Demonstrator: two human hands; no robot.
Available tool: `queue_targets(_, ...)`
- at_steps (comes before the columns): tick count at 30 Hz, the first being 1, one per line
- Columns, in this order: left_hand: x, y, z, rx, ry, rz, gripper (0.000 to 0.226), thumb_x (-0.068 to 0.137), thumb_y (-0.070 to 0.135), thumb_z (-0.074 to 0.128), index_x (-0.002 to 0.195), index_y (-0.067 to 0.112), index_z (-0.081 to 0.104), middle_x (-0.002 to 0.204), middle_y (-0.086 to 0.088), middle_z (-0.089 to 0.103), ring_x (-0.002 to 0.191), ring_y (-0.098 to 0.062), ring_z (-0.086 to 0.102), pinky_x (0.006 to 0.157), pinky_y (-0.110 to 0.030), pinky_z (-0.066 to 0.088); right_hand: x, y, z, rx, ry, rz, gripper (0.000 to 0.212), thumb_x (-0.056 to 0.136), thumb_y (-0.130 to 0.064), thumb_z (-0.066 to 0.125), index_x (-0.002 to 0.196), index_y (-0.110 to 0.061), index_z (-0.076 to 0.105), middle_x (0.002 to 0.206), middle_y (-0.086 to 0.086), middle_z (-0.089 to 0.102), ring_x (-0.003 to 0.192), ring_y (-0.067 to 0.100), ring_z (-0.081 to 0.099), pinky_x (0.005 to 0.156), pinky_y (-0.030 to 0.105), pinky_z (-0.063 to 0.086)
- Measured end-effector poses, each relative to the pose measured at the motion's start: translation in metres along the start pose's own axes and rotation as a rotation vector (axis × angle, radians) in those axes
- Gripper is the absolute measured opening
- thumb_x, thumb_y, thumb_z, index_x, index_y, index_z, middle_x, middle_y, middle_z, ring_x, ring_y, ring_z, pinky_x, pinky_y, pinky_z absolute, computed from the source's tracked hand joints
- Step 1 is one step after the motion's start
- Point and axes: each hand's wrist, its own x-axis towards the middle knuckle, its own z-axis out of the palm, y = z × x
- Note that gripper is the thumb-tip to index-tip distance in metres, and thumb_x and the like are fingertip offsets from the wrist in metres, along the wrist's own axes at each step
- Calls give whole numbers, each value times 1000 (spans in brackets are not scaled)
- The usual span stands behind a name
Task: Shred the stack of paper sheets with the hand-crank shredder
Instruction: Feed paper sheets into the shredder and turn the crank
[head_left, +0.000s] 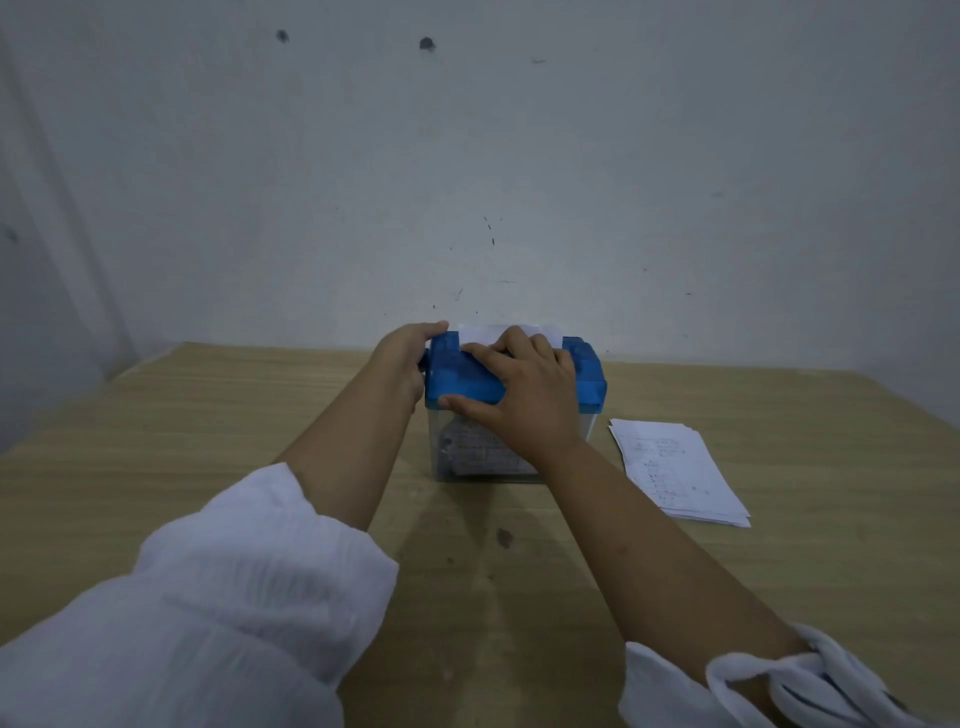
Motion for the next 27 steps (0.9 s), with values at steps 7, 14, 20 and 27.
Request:
queue_targets(7, 22, -8, -2, -154, 22, 83, 19, 87, 20, 65, 92, 2, 59, 84, -12, 61, 68, -27, 59, 48, -32, 55, -1, -2, -1, 8, -5, 12, 67, 73, -71, 48, 120, -25, 62, 100, -2, 53, 91, 18, 49, 78, 29, 22)
queue_targets(14, 22, -10, 1, -116, 85, 497, 34, 86, -13, 49, 111, 10, 46, 109, 4, 63, 54, 5, 58, 58, -18, 48, 0, -1, -7, 1, -129, 46, 63, 81, -65, 52, 132, -30, 51, 113, -4, 46, 105, 14, 40, 84, 29, 18)
queue_targets(20, 11, -13, -2, -185, 15, 551, 26, 87, 10, 65, 109, 12, 50, 107, 6, 63, 85, -2, 61, 65, -21, 50, -1, -2, -9, 20, -150, 70, 63, 80, -65, 52, 134, -33, 49, 114, -5, 44, 108, 13, 39, 90, 30, 20)
queue_targets(27, -12, -11, -7, -284, 113, 588, 22, 97, 29, 48, 78, 20, 55, 97, 6, 68, 98, -1, 58, 73, -11, 36, 0, -2, -11, 47, -167, 90, 63, 79, -65, 55, 133, -34, 49, 115, -5, 45, 111, 13, 39, 96, 32, 21)
